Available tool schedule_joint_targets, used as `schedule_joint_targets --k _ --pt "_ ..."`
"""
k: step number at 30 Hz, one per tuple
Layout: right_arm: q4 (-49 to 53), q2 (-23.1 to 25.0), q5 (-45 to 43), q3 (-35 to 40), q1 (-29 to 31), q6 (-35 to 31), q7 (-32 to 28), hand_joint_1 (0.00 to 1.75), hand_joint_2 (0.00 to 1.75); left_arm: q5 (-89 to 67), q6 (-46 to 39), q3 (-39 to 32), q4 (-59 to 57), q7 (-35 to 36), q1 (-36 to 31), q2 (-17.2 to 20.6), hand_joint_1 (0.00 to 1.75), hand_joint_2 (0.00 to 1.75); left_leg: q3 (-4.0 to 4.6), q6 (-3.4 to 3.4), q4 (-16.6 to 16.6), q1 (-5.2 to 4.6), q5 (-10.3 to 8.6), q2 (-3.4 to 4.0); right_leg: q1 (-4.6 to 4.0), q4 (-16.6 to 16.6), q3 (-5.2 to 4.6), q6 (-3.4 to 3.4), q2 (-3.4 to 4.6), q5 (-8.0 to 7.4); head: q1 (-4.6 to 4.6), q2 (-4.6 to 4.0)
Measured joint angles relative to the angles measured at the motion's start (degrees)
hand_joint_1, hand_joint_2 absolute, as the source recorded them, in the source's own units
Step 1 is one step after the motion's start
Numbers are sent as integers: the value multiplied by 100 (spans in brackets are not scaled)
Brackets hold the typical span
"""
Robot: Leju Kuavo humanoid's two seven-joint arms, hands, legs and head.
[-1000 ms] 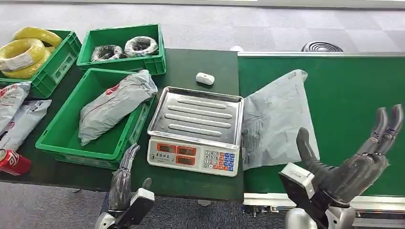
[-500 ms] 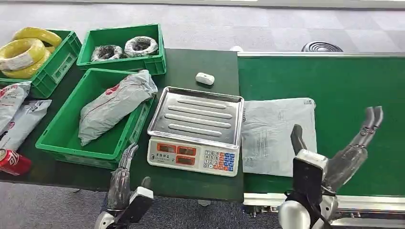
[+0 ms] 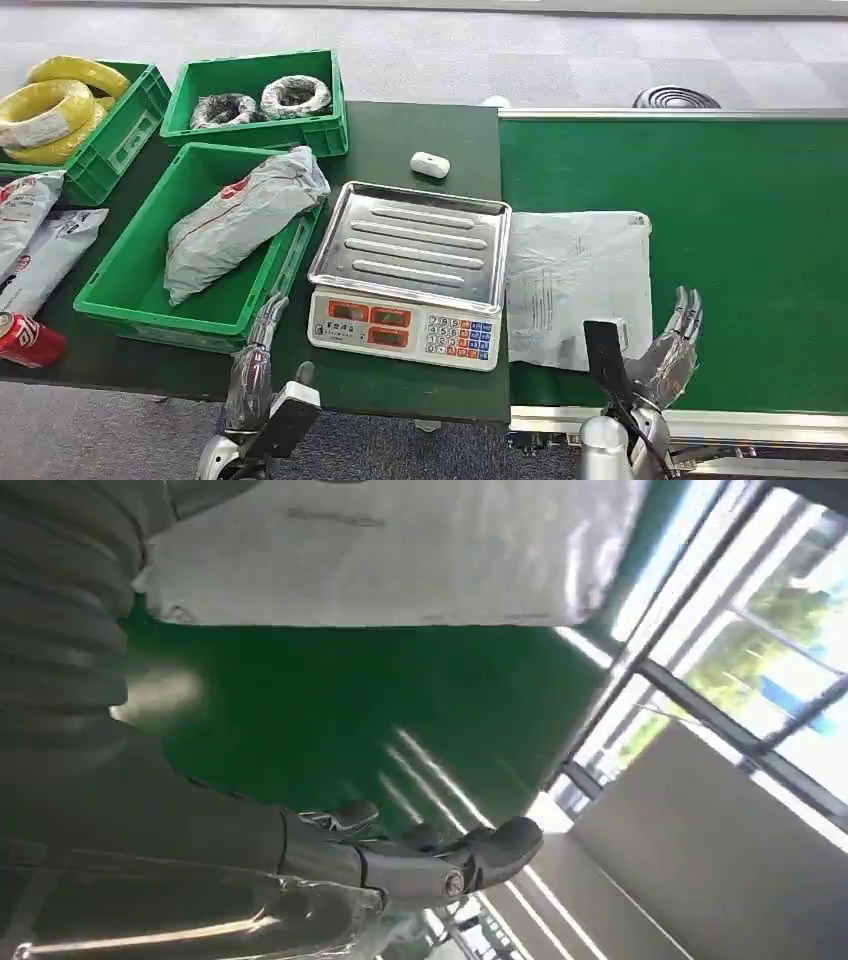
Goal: Moved the parcel from conveyor to table for the left to box.
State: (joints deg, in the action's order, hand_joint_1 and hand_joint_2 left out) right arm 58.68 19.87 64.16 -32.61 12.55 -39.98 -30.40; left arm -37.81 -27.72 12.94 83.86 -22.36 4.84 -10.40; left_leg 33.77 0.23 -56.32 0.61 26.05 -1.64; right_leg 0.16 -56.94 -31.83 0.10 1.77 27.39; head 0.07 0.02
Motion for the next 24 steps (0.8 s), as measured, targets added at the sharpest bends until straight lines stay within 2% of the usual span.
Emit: schedule_joint_targets --k 4,7,11,15,24 --pt "-491 7 826 -669 174 0 304 0 175 66 7 -13 0 -42 -28 0 0 0 0 0 0 0 0 0 0 0 0 0 2 0 2 0" --pt "-973 -54 1382 -1079 286 0 886 0 175 98 33 -26 0 -55 -53 0 0 0 -1 0 0 0 0 1 0 0 1 0 1 0 2 0" --pt "-1676 -267 1562 -1394 338 -2 1482 0 175 133 53 -31 0 -120 -58 18 0 0 0 0 0 -1 0 1 1 0 1 0 1 0 2 0" --pt "-2149 -415 1481 -1625 516 -26 1456 0 175 184 31 -26 0 -168 -63 52 0 0 -20 -3 0 0 4 8 0 4 7 2 8 4 -2 0" --pt "-2579 -522 1437 -1984 778 -26 1396 0 175 190 120 -26 0 -160 -133 103 0 0 -93 -15 0 -1 14 3 1 17 91 16 5 16 2 0"
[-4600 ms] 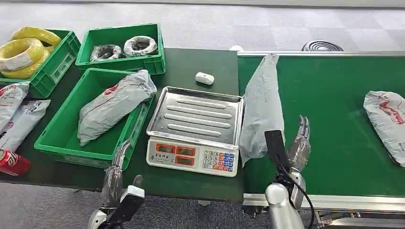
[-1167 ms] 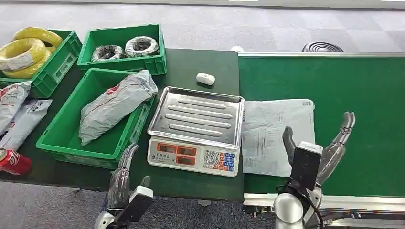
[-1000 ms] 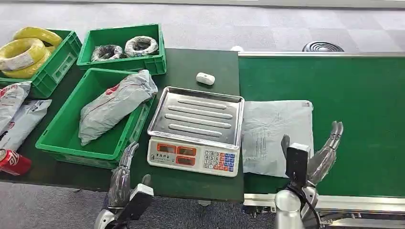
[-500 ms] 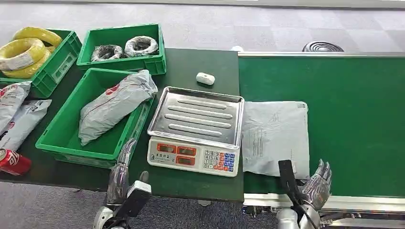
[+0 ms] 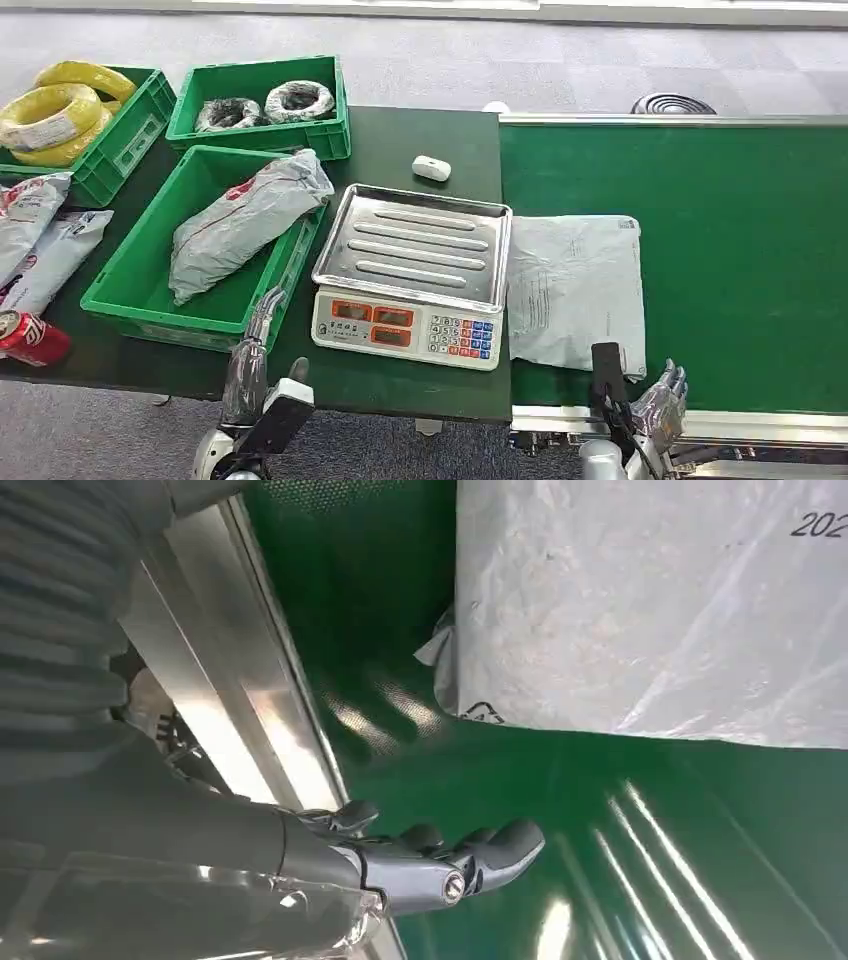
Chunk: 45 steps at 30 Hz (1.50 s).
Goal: Moved the parcel from conveyor to table for the left to box.
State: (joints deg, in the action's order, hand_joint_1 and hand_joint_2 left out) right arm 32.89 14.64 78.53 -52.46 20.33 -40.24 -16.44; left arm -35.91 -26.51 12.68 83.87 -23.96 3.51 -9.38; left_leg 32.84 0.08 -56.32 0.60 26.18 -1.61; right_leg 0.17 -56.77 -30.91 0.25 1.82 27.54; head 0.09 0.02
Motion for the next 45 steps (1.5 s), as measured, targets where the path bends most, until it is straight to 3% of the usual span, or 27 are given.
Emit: schedule_joint_targets --k 12,14,16,21,26,31,36,45 --pt "505 214 -112 -385 -212 0 -1410 0 175 -20 2 -2 -2 15 -15 37 0 0 21 -5 0 -7 0 -2 10 0 -11 9 -3 -5 0 0" --pt "773 304 -390 -398 -270 -2 -1955 0 175 -26 2 -9 -7 28 -28 40 0 0 29 -5 0 -7 0 0 9 0 -23 8 -3 -5 0 0" --pt "1431 396 -1219 -152 -455 -7 -2293 0 175 -39 4 -15 -26 28 -44 39 0 0 34 -5 0 -7 1 -9 9 0 -24 10 -7 0 -4 0" --pt "3276 468 -2541 820 -1040 -7 -2354 0 175 -96 -7 -15 -112 -15 -61 50 0 0 45 -6 0 -7 8 -1 9 -1 -35 10 -1 2 -2 0" --pt "4347 518 -3061 1527 -1415 -5 -2119 0 175 -55 -174 -15 -155 -55 -52 81 0 0 47 -6 0 -7 9 -2 7 0 -33 9 -2 2 0 0" --pt "4099 568 -2878 2159 -1433 22 -1274 0 175 -20 -288 -15 -155 -57 -1 99 0 0 45 -5 1 -5 8 -1 4 -1 -31 8 -2 3 -2 0" --pt "3122 542 -2504 2339 -1130 24 -931 0 175 -46 -271 -15 -155 -66 34 99 0 0 44 -5 1 -5 7 -1 4 -2 -32 9 -3 2 -2 0" --pt "2649 544 -1239 1978 -601 13 -1183 0 175 -83 -175 13 -173 -68 -70 99 0 0 47 -6 0 -5 7 -1 5 -1 -36 9 -3 2 0 0"
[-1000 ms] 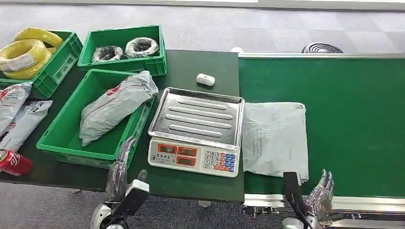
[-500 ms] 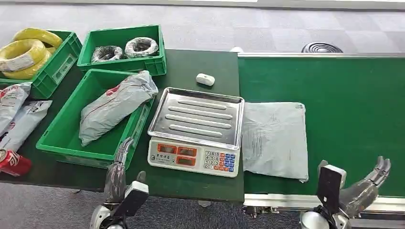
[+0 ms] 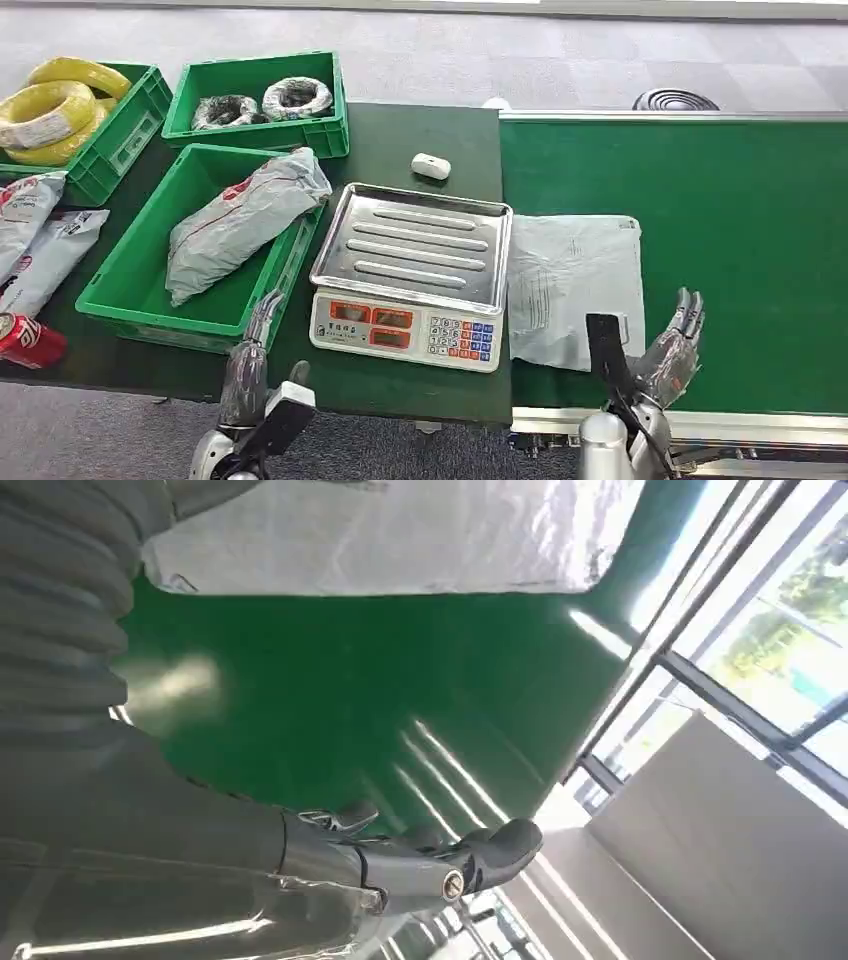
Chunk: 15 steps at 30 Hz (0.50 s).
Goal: Moved the parcel from conveyor to table for the left to box.
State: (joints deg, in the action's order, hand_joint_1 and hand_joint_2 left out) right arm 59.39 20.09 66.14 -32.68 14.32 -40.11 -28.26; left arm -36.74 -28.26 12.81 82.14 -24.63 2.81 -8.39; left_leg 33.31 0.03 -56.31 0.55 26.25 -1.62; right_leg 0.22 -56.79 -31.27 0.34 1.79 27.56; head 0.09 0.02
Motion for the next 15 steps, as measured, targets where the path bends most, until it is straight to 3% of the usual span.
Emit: schedule_joint_targets --k 11,13,15 --pt "920 -2 964 -753 421 -2 84 0 175 0 107 39 -66 0 -82 2 0 0 0 0 -1 0 0 -1 1 0 0 1 -1 -1 -2 0" --pt "1047 -39 1648 -905 485 -4 661 0 175 -2 135 41 -66 2 -73 7 0 0 0 0 -1 0 0 0 0 0 0 1 -1 -1 -4 0" --pt "962 -292 2204 -827 528 -2 1924 0 175 -11 166 41 -66 22 -62 17 0 0 3 -1 -1 0 0 -5 1 0 3 1 -4 -1 -4 0"
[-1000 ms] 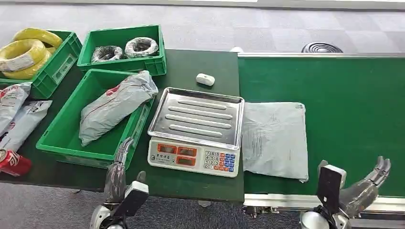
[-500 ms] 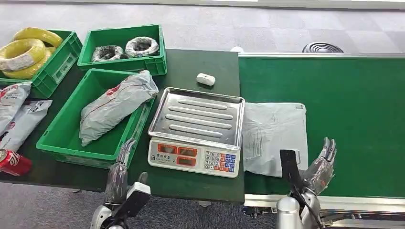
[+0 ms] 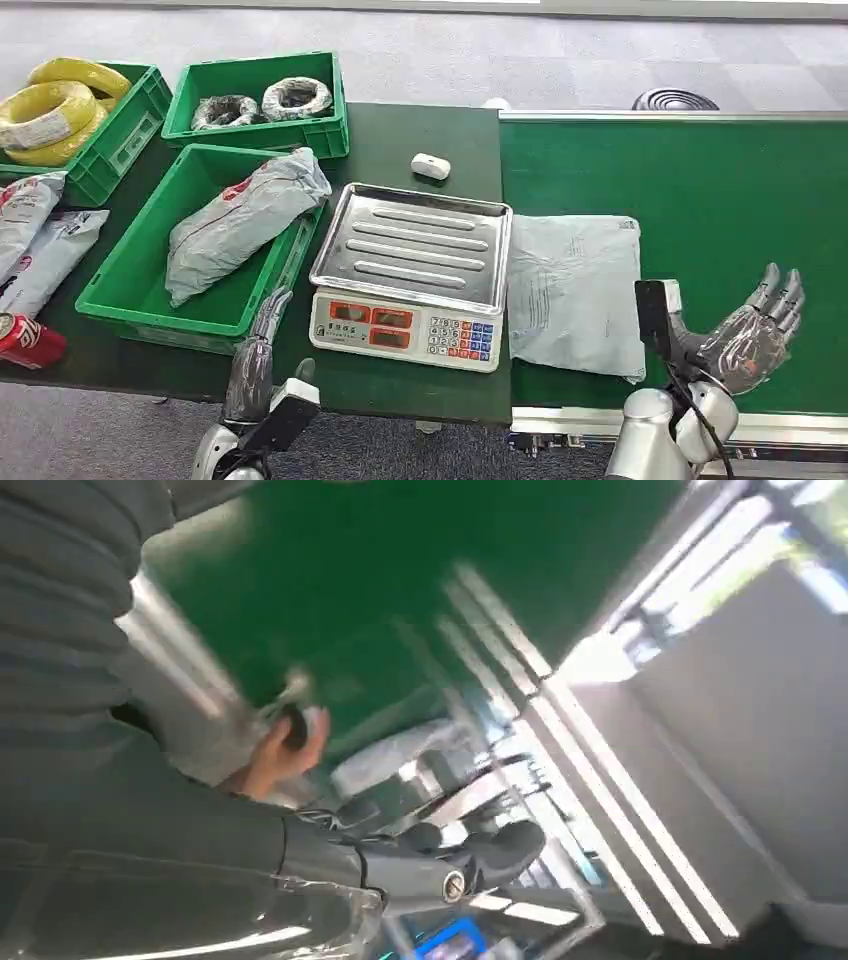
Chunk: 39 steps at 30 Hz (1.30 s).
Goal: Moved the parcel from conveyor to table for the left to box.
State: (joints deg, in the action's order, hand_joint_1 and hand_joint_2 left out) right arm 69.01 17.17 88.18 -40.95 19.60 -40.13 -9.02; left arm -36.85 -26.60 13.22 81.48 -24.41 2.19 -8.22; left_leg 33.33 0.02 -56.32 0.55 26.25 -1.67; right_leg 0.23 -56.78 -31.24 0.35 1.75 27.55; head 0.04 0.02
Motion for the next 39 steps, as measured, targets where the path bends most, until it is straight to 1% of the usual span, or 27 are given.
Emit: schedule_joint_targets --k 2,3,4,6,9,13,16,24,25,26,28,29,30,35,39 --pt "-323 -428 119 264 86 0 1259 0 175 -2 9 -2 0 20 33 13 0 0 4 -1 0 -1 0 -1 2 0 2 1 -3 -1 4 0" --pt "-574 -667 147 460 150 0 1734 0 175 -2 18 -4 2 26 47 22 0 0 3 -2 0 -2 -1 2 7 0 1 3 0 -3 4 0" --pt "-850 -925 152 655 232 0 2009 0 175 -2 33 -4 2 35 50 29 0 0 2 -5 0 -7 -2 6 12 0 0 5 3 -5 2 0" --pt "-1313 -1290 173 962 382 0 2229 0 175 0 42 -4 11 46 50 31 0 0 -2 -7 -2 -14 -4 5 14 1 0 8 2 -8 4 -2" --pt "-1729 -1590 185 1240 513 0 2314 0 175 0 61 -4 33 61 62 33 0 0 -1 -8 -4 -13 -5 -9 14 0 1 9 -8 -7 2 0" --pt "-2042 -1811 185 1408 586 0 2334 0 175 0 77 -4 37 61 65 33 0 0 3 -7 -3 -12 -4 -8 11 -2 -2 8 -8 -6 2 0" --pt "-2224 -1920 182 1557 637 0 2548 0 175 -20 94 -4 66 68 67 33 0 0 5 -7 -2 -12 -4 -4 11 -1 -5 7 -7 -5 2 0" --pt "-2672 -1982 64 1601 849 0 2397 0 175 -125 197 -13 232 133 101 44 0 0 6 -8 -2 -12 -5 -3 12 -1 -4 8 -7 -5 2 0" --pt "-2735 -1982 -48 1594 882 0 2294 0 175 -129 197 -15 245 133 108 44 0 0 6 -8 -2 -12 -5 -3 12 -1 -4 8 -7 -5 2 0" --pt "-2807 -1977 -271 1568 923 13 2065 0 175 -129 195 -17 254 133 115 46 0 0 7 -8 -2 -13 -5 -3 12 -2 -3 8 -7 -5 2 0" --pt "-3005 -1934 -1201 1424 1056 340 1189 0 175 -129 184 -26 284 135 129 46 0 0 6 -8 -2 -12 -5 -2 12 -2 -4 8 -5 -6 2 0" --pt "-3058 -1899 -1534 1374 1089 515 902 0 175 -129 177 -33 286 135 127 48 0 0 5 -8 -2 -12 -5 0 12 -2 -4 8 -5 -6 4 0" --pt "-3076 -1839 -1698 1362 1091 661 741 0 175 -129 177 -48 286 135 126 46 0 0 5 -8 -2 -11 -5 -1 11 -2 -4 7 -6 -6 2 0" --pt "-3026 -1422 -2133 1426 977 1023 587 0 175 -179 177 -109 291 142 124 35 0 0 6 -7 -2 -4 -4 -1 4 -3 -7 5 -6 -4 2 -2" --pt "-2730 -1071 -2596 1715 711 1165 349 0 175 -232 153 -142 321 192 123 2 0 0 7 -6 -1 -3 -4 1 4 -3 -11 4 -5 -3 2 0"
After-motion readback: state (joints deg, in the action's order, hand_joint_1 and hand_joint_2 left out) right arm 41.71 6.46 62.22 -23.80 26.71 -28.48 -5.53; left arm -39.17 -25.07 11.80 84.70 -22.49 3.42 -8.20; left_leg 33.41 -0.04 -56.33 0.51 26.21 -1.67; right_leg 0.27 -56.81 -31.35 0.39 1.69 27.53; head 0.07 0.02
